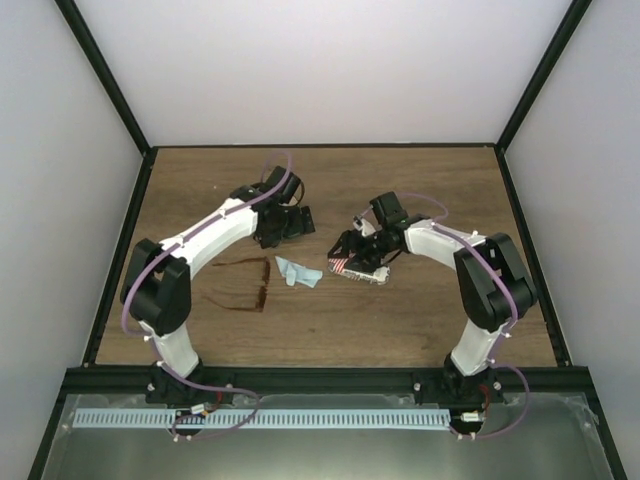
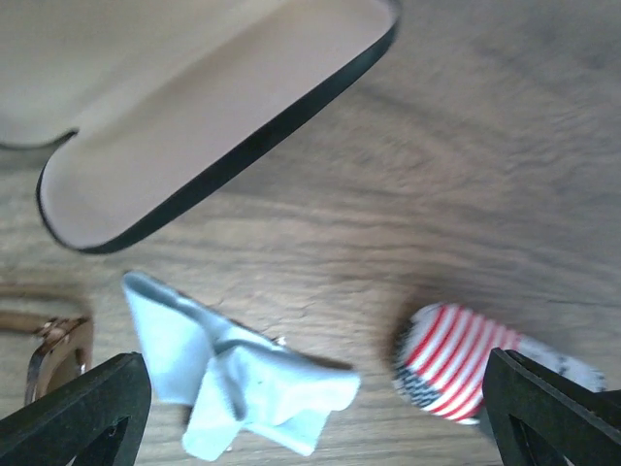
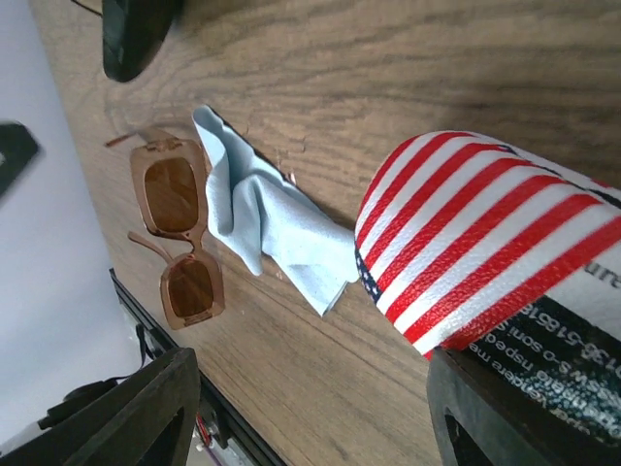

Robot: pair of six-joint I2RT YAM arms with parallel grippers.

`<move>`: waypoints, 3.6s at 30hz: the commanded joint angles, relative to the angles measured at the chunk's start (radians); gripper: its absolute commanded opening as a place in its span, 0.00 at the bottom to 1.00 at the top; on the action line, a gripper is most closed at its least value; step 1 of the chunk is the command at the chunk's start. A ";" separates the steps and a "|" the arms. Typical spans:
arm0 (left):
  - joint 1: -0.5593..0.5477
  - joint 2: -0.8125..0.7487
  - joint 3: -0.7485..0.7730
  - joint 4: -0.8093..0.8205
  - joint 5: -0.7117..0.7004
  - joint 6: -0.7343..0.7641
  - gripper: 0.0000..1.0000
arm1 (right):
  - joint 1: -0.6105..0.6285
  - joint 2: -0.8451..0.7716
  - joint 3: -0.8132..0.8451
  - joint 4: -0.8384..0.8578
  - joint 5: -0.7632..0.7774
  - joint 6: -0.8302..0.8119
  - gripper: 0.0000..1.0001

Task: Organize the sunglasses
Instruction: Adjust the sunglasses case at the center of the board, then pick up the glasses cleaning cloth from the center of the board.

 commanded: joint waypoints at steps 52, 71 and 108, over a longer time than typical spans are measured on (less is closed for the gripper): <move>0.065 -0.198 -0.521 0.166 0.006 -0.056 0.44 | -0.008 -0.011 0.078 -0.118 0.307 -0.289 0.51; 0.067 -0.239 -0.444 0.148 0.018 -0.092 0.75 | 0.266 0.147 0.225 -0.161 0.521 -0.311 0.45; 0.085 -0.265 -0.497 0.150 0.023 -0.087 0.75 | 0.310 0.191 0.243 -0.208 0.471 -0.263 0.18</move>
